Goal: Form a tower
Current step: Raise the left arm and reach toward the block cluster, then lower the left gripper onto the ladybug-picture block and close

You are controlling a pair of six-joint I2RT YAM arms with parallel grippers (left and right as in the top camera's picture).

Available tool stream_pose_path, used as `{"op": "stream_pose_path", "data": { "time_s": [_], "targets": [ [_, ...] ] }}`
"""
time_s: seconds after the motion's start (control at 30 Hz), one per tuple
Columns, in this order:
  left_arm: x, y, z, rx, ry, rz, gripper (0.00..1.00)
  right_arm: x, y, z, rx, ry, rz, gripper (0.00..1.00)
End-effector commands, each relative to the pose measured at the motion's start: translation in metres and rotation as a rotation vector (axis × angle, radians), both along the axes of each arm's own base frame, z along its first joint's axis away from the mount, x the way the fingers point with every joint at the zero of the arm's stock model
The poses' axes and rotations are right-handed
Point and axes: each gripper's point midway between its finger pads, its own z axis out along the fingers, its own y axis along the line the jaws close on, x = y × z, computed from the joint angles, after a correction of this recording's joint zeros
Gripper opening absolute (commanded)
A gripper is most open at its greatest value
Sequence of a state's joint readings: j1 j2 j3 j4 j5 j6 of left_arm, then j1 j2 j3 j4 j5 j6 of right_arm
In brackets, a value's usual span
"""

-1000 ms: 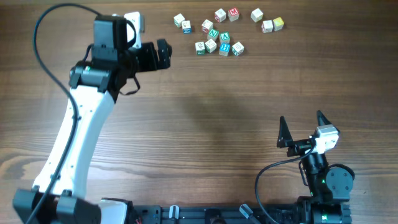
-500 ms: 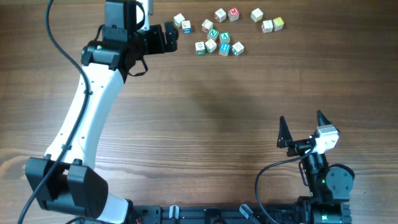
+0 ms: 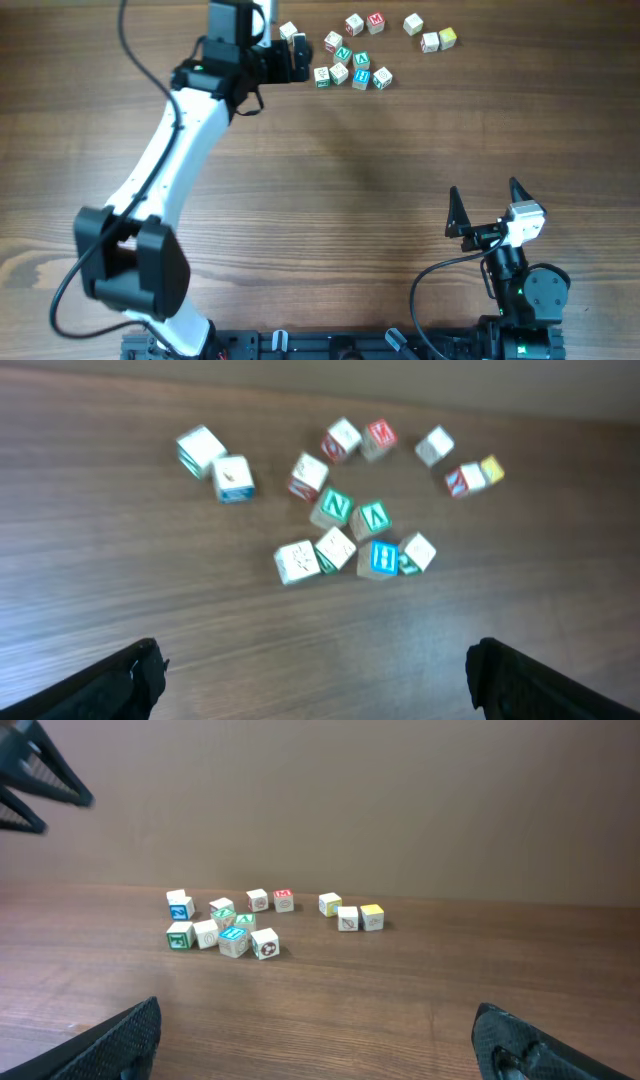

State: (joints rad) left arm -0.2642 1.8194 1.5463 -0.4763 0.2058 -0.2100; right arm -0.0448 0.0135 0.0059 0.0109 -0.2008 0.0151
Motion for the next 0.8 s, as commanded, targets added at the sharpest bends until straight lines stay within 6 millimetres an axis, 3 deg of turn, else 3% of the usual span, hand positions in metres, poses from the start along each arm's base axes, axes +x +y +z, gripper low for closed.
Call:
{"op": "stream_pose_path", "data": {
  "time_s": [0.0,0.5,0.77],
  "targets": [
    [0.008,-0.012,-0.014,0.026,-0.002,-0.028,1.0,0.0,-0.003,0.001,0.013,-0.004,-0.014,1.0],
    [0.014,-0.021,-0.067,0.05,0.081,-0.043,1.0,0.0,-0.003,0.001,0.013,-0.004,-0.014,1.0],
    [0.019,-0.026,-0.063,0.041,0.052,-0.049,1.0,0.0,-0.003,0.001,0.013,-0.004,-0.014,1.0]
  ]
}}
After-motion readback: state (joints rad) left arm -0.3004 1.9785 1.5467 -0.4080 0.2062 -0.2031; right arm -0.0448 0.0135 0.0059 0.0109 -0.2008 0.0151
